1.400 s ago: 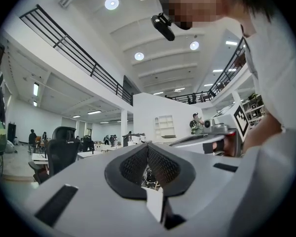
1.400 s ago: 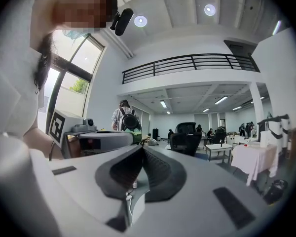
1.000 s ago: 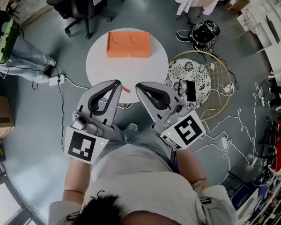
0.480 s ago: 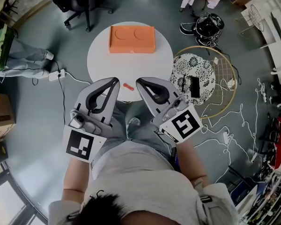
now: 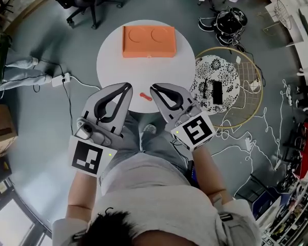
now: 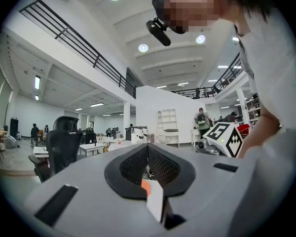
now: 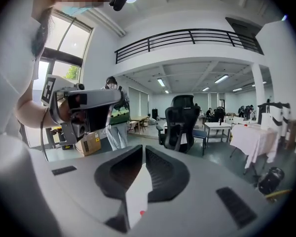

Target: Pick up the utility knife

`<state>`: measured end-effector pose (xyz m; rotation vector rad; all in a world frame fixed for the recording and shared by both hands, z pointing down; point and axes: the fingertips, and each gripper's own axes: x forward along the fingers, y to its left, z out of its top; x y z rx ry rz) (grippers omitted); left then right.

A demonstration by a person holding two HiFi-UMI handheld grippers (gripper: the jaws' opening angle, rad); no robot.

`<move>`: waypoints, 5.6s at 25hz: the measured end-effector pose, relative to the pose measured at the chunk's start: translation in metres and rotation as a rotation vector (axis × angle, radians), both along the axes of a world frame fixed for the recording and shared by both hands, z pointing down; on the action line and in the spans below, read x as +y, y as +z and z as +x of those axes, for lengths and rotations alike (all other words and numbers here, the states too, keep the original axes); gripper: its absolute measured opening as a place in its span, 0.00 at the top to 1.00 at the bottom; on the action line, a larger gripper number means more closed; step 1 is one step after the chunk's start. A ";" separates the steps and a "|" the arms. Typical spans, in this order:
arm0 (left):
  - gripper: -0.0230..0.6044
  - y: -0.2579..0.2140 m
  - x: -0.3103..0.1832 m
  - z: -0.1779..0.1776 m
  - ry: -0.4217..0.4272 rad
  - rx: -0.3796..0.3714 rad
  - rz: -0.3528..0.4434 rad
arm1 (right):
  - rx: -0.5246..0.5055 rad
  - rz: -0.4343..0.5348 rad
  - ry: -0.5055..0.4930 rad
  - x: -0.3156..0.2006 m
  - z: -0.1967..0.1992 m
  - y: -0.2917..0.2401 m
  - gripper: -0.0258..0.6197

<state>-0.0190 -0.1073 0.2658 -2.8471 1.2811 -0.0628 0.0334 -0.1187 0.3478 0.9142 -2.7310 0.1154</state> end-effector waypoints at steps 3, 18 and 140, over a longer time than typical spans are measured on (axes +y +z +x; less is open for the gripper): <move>0.95 0.007 -0.011 -0.001 0.021 -0.004 -0.009 | 0.039 -0.042 0.009 -0.008 -0.001 0.023 0.93; 0.95 0.047 -0.045 0.001 0.111 0.001 -0.080 | 0.222 -0.259 0.018 -0.018 -0.001 0.135 0.89; 0.95 -0.018 0.054 0.082 0.043 0.008 0.084 | -0.231 0.214 0.016 0.068 0.062 -0.113 0.87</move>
